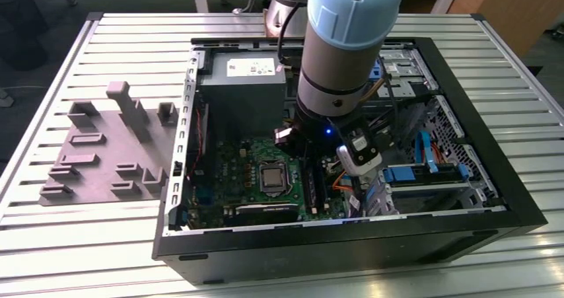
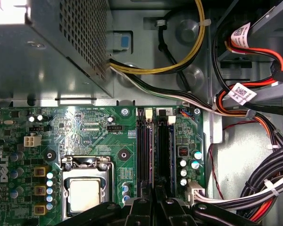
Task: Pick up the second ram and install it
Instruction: 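Insert the second ram into the second slot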
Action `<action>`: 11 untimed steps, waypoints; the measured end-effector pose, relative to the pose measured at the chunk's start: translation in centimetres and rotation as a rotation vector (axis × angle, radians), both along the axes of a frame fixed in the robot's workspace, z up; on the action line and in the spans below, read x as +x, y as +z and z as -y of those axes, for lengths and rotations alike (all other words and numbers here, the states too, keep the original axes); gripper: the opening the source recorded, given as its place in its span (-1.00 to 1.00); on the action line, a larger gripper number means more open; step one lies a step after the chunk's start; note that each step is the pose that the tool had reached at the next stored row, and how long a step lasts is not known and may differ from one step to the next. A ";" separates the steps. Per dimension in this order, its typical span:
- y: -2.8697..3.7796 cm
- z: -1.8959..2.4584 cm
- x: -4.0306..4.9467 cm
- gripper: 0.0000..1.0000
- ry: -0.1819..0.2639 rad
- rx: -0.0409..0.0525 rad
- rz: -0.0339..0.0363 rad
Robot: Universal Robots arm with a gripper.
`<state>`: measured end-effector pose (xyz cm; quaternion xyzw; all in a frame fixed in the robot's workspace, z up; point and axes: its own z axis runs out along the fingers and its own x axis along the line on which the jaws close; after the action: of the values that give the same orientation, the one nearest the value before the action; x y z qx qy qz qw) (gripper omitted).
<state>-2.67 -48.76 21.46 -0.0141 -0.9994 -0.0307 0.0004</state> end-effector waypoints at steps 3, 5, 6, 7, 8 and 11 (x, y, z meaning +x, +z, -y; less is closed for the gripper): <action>-0.06 0.00 0.01 -0.73 0.000 0.0003 0.0001; -0.13 0.00 0.01 -0.73 0.000 0.0000 0.0000; -0.14 0.00 0.01 -0.73 0.000 0.0000 0.0000; -0.14 0.00 0.00 -0.73 0.000 -0.0001 0.0000; -0.14 0.00 0.00 -0.73 0.000 -0.0001 0.0000; -0.14 0.01 -0.01 -0.73 0.000 0.0001 0.0000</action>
<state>-2.68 -48.77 21.32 -0.0140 -0.9994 -0.0307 0.0004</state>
